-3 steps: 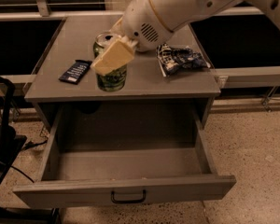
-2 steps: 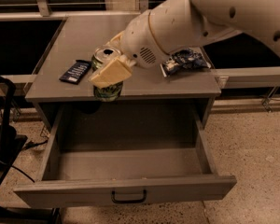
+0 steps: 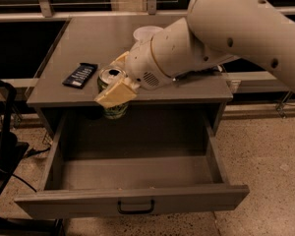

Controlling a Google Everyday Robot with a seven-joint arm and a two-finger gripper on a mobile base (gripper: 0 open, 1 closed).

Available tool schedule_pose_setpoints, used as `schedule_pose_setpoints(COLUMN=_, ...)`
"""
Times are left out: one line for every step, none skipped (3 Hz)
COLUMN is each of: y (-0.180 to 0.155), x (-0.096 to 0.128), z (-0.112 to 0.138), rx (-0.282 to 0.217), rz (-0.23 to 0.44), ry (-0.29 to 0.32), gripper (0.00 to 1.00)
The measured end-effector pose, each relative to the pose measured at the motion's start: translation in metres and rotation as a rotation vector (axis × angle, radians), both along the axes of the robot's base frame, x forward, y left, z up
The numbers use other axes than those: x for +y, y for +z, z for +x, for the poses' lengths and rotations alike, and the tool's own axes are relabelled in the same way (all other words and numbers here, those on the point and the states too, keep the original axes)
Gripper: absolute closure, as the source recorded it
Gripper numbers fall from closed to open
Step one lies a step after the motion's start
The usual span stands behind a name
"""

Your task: Place green can into top drawer

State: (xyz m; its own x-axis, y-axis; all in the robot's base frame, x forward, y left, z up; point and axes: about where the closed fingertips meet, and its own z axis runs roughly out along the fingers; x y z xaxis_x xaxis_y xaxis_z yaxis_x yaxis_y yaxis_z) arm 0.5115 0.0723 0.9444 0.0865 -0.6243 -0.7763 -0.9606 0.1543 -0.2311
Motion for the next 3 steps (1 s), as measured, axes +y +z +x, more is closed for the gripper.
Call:
schedule_pose_setpoints(y=-0.029, x=-0.002, z=0.005, rx=0.031, rz=-0.069, ry=0.005, gripper=1.0)
schedule_pose_setpoints(y=-0.06, x=-0.006, z=0.004, rx=0.074, rz=-0.157, ry=0.02, gripper=1.0)
schedule_pose_setpoints(y=-0.06, x=-0.005, z=0.003, rx=0.073, rz=-0.16, ry=0.022, gripper=1.0)
